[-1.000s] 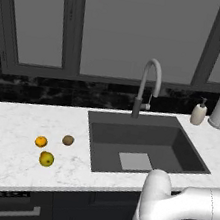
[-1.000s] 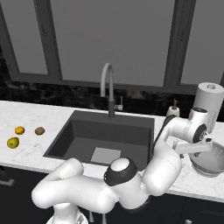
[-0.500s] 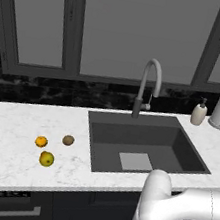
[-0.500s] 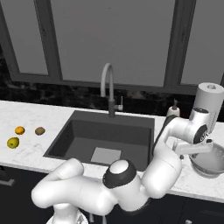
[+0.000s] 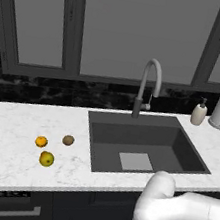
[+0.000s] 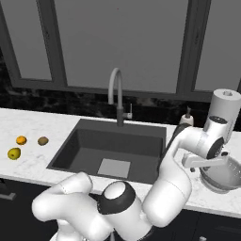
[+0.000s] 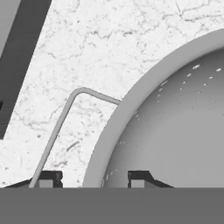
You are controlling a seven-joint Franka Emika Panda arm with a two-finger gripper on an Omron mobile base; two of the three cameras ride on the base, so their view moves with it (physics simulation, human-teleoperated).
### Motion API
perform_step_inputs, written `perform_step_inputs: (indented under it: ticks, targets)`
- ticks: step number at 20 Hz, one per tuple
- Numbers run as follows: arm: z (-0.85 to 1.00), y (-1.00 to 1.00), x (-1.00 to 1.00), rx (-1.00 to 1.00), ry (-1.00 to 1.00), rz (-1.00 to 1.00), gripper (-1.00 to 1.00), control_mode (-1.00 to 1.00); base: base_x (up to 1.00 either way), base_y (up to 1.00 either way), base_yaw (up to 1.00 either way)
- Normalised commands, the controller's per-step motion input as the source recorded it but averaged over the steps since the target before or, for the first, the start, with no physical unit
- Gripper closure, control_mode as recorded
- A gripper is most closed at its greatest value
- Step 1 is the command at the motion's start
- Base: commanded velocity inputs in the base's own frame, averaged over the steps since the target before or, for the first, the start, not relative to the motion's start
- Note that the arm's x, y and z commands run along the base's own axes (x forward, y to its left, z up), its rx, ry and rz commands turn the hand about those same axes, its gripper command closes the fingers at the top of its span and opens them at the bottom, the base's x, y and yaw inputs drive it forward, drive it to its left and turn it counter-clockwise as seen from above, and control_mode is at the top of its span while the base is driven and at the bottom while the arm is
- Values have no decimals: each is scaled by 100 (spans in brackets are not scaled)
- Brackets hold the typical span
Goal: Put the colander in the sink, put the kiwi, pear, tangerine in the colander, and turn on the sink faucet and pour water over the colander.
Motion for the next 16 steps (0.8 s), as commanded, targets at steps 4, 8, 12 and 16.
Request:
perform_step_inputs:
  ticks: [4, 8, 12, 16]
  targets:
    - [19, 56, -65, 0, -13, 1, 100, -100, 0, 0, 0]
    - [24, 62, -48, -1, -5, 0, 100, -100, 0, 0, 0]
    - [32, 68, -19, -7, 0, 5, 100, -100, 0, 0, 0]
    - [35, 62, 0, -17, 0, 12, 100, -100, 0, 0, 0]
